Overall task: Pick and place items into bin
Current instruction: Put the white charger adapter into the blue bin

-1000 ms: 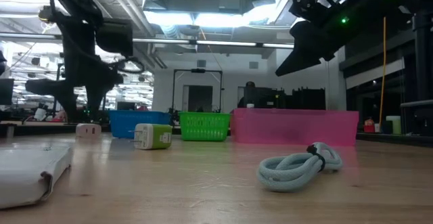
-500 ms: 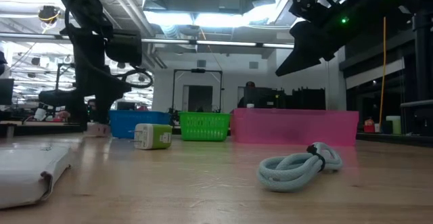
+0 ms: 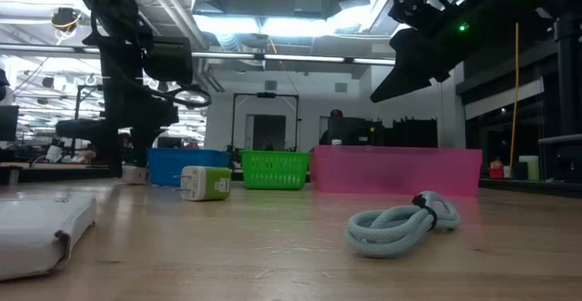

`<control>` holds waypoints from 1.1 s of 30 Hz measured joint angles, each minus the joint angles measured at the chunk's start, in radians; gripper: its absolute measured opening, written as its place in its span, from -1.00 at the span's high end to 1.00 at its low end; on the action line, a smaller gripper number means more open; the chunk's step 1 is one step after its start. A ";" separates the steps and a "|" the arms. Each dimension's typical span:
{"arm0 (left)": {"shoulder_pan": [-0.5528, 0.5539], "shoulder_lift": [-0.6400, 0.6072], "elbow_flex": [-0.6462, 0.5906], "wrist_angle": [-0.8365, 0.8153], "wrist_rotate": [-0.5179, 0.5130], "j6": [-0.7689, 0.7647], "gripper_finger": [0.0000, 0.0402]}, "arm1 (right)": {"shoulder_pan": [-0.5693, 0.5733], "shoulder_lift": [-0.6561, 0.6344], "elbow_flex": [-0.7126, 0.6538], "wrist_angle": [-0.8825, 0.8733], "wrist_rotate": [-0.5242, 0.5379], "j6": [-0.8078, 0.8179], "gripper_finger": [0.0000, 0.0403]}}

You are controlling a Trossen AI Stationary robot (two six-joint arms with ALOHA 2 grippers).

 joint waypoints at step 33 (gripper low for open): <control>0.056 -0.003 0.025 -0.061 0.134 -0.058 0.08 | 0.000 0.000 0.000 0.000 0.000 -0.004 1.00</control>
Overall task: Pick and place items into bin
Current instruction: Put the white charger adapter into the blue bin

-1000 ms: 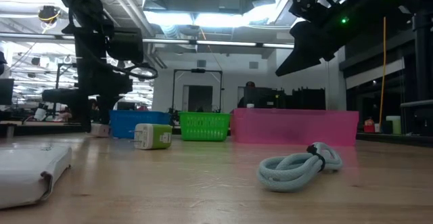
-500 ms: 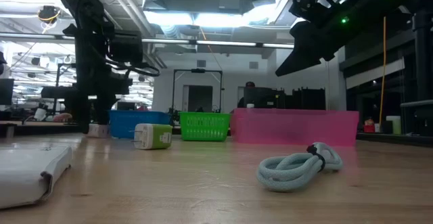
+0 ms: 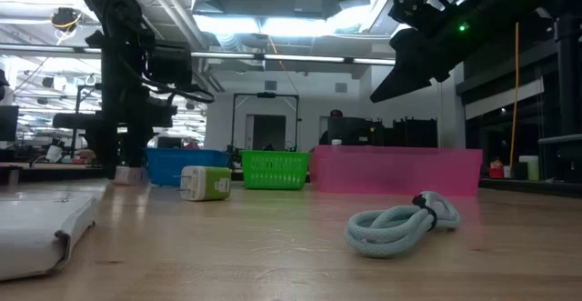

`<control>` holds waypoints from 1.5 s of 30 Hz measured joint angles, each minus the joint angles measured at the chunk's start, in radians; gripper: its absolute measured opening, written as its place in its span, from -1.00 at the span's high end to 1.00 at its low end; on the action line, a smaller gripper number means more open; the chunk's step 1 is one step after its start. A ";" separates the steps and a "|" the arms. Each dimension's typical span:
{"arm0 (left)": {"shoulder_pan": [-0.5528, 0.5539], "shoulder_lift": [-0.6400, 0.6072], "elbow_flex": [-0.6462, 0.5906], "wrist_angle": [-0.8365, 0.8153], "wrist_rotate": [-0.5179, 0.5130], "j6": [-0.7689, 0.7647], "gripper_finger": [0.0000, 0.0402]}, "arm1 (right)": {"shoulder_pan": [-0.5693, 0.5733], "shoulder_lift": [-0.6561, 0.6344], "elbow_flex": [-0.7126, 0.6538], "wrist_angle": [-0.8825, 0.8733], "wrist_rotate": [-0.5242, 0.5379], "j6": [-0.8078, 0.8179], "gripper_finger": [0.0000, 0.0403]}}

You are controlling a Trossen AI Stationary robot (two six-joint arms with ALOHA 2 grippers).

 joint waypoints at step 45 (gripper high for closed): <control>-0.049 -0.610 0.138 0.040 0.146 -0.338 0.08 | 0.000 0.000 0.000 0.004 0.000 -0.015 1.00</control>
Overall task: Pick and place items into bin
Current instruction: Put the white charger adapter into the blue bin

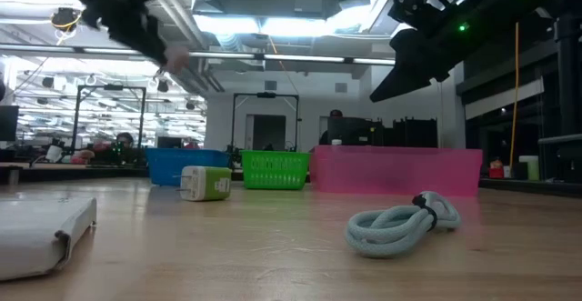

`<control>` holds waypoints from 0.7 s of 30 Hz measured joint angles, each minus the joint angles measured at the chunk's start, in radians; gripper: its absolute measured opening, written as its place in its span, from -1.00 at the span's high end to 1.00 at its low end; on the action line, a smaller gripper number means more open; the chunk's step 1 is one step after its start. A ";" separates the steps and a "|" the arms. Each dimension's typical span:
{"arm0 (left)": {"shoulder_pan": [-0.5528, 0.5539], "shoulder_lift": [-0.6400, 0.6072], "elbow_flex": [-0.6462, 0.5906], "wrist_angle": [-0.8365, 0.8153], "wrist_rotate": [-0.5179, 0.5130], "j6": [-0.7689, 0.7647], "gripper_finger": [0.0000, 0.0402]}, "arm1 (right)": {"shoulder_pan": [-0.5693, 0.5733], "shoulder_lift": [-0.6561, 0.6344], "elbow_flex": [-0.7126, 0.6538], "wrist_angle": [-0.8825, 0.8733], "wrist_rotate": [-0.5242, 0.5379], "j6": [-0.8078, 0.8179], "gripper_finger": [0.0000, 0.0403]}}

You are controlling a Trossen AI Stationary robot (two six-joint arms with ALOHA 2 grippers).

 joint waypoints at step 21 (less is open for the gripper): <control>-0.083 -0.072 -0.229 0.466 0.068 -0.084 0.08 | 0.000 0.000 0.000 0.037 0.001 -0.004 1.00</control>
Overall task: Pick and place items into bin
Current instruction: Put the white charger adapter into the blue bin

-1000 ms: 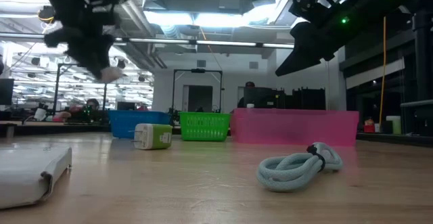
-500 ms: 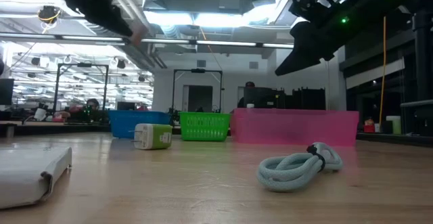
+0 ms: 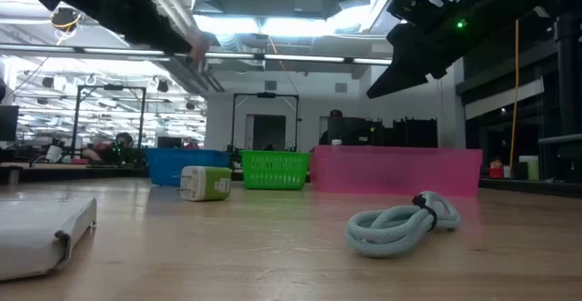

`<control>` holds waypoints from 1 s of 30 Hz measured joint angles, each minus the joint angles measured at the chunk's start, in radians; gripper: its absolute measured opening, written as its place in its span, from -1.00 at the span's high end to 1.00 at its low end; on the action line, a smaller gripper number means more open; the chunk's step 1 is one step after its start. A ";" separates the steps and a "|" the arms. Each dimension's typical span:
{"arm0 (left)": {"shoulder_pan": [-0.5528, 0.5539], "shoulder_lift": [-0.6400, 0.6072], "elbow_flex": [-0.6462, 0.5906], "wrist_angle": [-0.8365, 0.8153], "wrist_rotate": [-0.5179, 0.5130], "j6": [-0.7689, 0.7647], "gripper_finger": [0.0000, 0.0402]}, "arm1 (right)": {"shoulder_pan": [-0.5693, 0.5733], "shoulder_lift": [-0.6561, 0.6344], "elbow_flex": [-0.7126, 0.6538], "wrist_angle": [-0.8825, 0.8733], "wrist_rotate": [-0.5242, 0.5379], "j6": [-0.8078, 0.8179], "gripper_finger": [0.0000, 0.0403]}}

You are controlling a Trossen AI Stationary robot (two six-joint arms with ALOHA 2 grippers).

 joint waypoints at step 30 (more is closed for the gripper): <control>0.001 0.273 0.000 -0.048 -0.306 -0.095 0.08 | 0.000 0.000 0.000 -0.001 0.000 -0.021 1.00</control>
